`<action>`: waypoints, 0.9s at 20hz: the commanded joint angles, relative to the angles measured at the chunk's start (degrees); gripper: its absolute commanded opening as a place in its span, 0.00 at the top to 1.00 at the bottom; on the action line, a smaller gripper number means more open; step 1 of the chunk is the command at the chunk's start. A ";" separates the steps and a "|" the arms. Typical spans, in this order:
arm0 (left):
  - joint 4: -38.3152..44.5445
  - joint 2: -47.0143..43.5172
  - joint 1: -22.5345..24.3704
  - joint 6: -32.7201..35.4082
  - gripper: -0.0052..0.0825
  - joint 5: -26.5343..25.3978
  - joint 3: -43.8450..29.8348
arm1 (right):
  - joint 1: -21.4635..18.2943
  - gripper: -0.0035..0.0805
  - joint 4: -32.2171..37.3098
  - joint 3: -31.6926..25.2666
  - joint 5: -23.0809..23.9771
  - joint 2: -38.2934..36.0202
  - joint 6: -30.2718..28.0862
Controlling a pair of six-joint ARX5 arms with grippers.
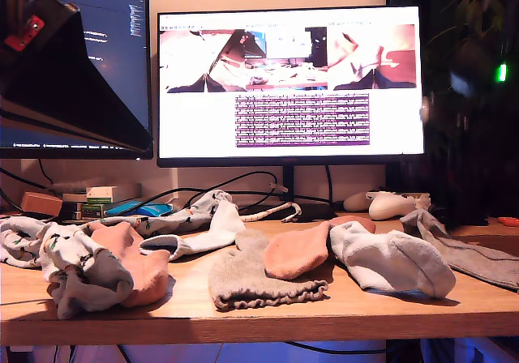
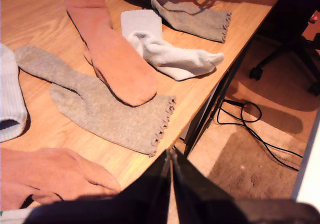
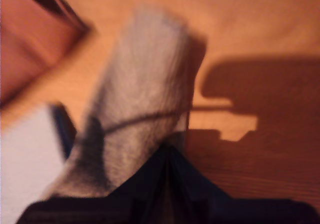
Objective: Pair up the socks based on colour and pattern, by placing them on top of one another
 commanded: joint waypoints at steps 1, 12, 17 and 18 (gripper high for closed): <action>0.52 -0.07 -0.13 0.46 0.97 -0.13 -0.22 | -0.04 0.97 0.35 0.31 -1.03 0.68 0.07; 0.52 -0.07 -0.13 0.48 0.97 -1.05 -0.20 | -1.27 0.97 -3.26 0.31 12.48 2.27 -2.80; 1.53 -0.07 -0.13 0.52 0.97 -1.05 -0.09 | -0.66 0.97 -2.49 0.48 11.30 -0.81 -1.27; 2.25 -0.07 -0.13 0.52 0.97 -1.05 -0.04 | -0.46 0.97 -2.36 0.55 11.32 -2.49 -1.27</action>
